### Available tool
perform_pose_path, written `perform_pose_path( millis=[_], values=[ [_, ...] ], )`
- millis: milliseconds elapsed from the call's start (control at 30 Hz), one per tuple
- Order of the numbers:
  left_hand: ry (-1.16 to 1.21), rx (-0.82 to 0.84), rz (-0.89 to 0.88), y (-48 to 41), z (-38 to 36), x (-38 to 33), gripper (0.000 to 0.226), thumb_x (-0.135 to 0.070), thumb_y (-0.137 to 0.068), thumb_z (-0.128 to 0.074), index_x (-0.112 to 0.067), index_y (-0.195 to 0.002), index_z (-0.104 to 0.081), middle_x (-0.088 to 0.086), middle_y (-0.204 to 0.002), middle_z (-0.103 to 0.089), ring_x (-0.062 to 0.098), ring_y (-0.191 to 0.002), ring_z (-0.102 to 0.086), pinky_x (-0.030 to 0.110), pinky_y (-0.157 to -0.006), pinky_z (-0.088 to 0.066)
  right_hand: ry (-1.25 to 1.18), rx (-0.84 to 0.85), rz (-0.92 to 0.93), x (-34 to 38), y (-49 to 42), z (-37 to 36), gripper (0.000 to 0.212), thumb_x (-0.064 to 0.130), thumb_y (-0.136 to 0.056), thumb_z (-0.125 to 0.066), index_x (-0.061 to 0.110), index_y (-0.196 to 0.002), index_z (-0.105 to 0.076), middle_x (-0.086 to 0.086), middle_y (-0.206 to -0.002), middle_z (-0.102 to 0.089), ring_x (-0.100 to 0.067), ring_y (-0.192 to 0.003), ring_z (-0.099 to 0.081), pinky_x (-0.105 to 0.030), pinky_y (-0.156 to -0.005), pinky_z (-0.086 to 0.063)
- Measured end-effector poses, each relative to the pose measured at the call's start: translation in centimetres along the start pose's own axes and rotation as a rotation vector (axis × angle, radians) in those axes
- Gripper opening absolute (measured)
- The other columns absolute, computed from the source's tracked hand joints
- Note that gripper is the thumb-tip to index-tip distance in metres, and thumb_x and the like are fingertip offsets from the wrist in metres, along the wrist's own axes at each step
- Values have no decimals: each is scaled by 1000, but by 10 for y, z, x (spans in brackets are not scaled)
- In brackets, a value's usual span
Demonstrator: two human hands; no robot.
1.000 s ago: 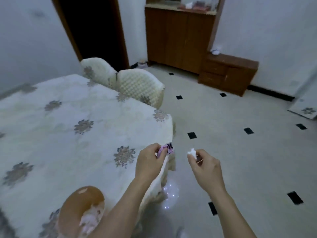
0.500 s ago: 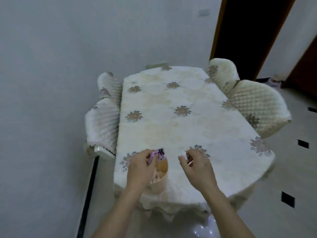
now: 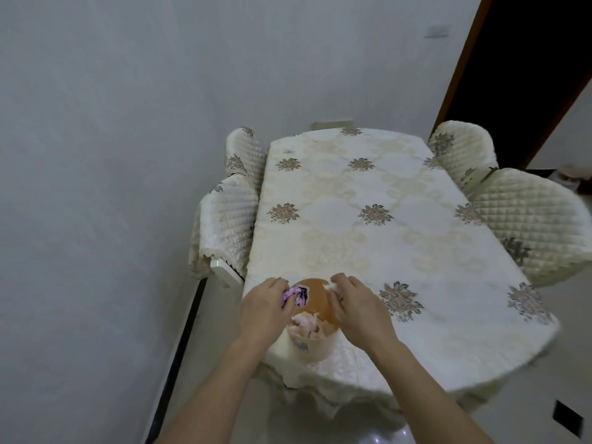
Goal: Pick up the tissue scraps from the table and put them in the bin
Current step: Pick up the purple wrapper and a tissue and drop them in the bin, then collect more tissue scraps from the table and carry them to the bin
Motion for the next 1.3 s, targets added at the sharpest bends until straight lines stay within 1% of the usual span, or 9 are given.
perform_pose_path(
  millis=[67,167,267,367,500,700,933,1167,1300],
  values=[
    [-17,11,5,-4,-3,1,19,-36,-94,-54,-20,-87,-61,-5,-80,-58,18,-72,-57,31,-58,-42,18,3,7,1,-5,1,24,42,-103,-37,26,-116,-49,4,-102,-57,-24,-80,-59,-38,-64,-51],
    [-4,30,3,-9,-10,0,18,-35,-93,-54,-19,-91,-61,-5,-82,-56,19,-77,-56,32,-61,-45,32,13,8,5,-13,-1,23,41,-102,-37,27,-117,-48,5,-104,-57,-24,-81,-59,-37,-63,-51],
    [-11,126,21,-11,-22,1,27,-36,-93,-53,-19,-113,-60,-1,-104,-59,21,-100,-52,34,-79,-48,37,89,-21,7,-18,-7,29,40,-100,-41,28,-125,-46,5,-112,-57,-23,-91,-59,-35,-65,-49],
    [-45,223,42,-8,-31,4,44,-39,-89,-52,-22,-130,-52,-2,-127,-53,21,-119,-45,36,-92,-43,133,264,-12,1,-17,-14,48,42,-94,-48,27,-138,-39,-1,-127,-51,-25,-110,-52,-36,-78,-47],
    [-67,224,0,-2,-31,10,53,-43,-86,-51,-28,-137,-47,-8,-140,-46,17,-131,-38,37,-104,-35,204,222,-18,-8,-12,-16,54,42,-91,-48,29,-142,-39,2,-136,-48,-22,-120,-46,-37,-89,-45],
    [-89,144,-52,-6,-28,9,54,-49,-88,-48,-29,-138,-46,-9,-140,-49,13,-131,-40,34,-106,-35,189,143,18,-9,-15,-8,49,42,-92,-48,28,-139,-46,7,-139,-50,-19,-128,-42,-34,-94,-42],
    [-107,39,-58,-24,-8,7,53,-51,-89,-48,-28,-137,-50,-7,-137,-55,15,-128,-46,38,-103,-38,212,61,57,2,-30,15,52,45,-95,-46,29,-144,-40,5,-146,-45,-18,-136,-36,-37,-105,-37],
    [-137,-58,-21,-38,32,18,54,-52,-91,-48,-27,-139,-48,-9,-138,-53,14,-128,-45,37,-104,-37,242,-12,152,28,-54,37,54,46,-93,-47,29,-144,-40,5,-142,-48,-18,-134,-38,-36,-105,-37],
    [-182,-134,33,-30,64,35,50,-49,-86,-54,-24,-130,-57,-6,-127,-62,19,-119,-54,39,-98,-42,219,-33,233,54,-65,36,54,45,-91,-49,29,-142,-43,5,-140,-50,-18,-132,-40,-37,-103,-39]
  ],
)
Point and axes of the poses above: each hand's wrist, its own y-axis away from the middle knuckle, its own z-axis out of the back of the hand, x = y × z, the point moved 1 cm from there along -y, towards the middle knuckle
